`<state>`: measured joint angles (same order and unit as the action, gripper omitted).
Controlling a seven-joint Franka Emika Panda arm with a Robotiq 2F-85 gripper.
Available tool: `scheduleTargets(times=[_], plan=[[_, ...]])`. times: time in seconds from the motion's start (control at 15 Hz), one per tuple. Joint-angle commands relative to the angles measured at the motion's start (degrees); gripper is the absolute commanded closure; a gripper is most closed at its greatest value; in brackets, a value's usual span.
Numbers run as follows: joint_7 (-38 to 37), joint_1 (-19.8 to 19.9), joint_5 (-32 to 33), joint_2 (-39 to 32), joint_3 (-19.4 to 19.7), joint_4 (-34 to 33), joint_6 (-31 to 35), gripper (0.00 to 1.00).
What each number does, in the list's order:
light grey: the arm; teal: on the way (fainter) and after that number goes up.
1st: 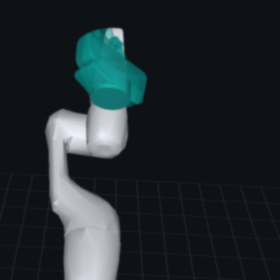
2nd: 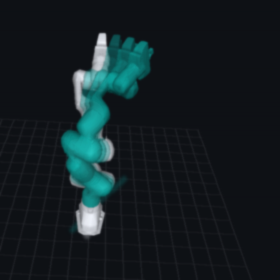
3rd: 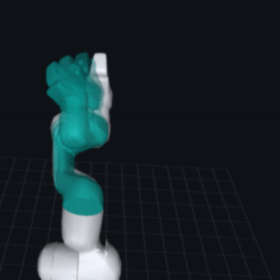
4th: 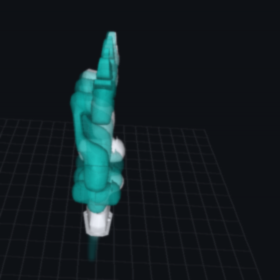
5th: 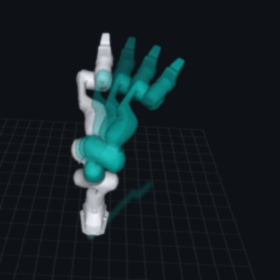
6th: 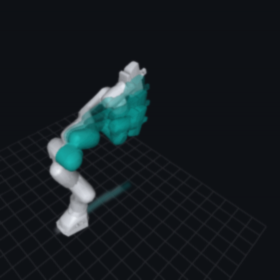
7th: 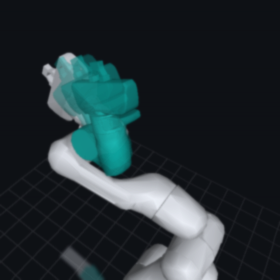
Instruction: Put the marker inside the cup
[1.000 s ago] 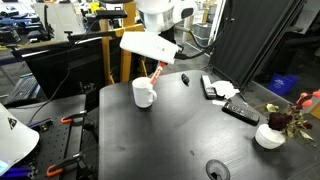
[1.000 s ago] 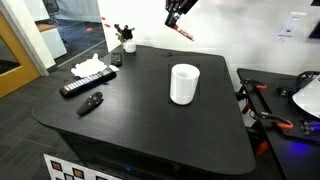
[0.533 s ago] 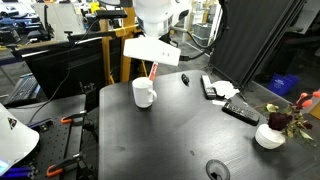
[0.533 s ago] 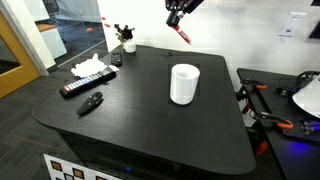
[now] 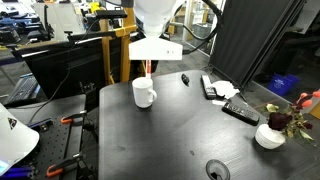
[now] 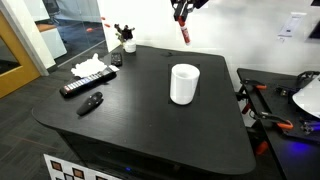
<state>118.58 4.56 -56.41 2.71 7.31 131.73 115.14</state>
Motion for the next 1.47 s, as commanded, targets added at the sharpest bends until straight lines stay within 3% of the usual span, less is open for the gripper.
scheduleTargets(times=[0.0, 0.67, 1.4], plan=[[8.0, 1.1, -0.9, -2.2, 0.5, -3.1, -7.8, 0.96], [23.1, 4.1, -4.8, -11.2, 0.8, -8.6, -26.4, 0.96], [27.0, 5.3, -5.6, -21.3, 0.0, -13.6, -29.7, 0.96]])
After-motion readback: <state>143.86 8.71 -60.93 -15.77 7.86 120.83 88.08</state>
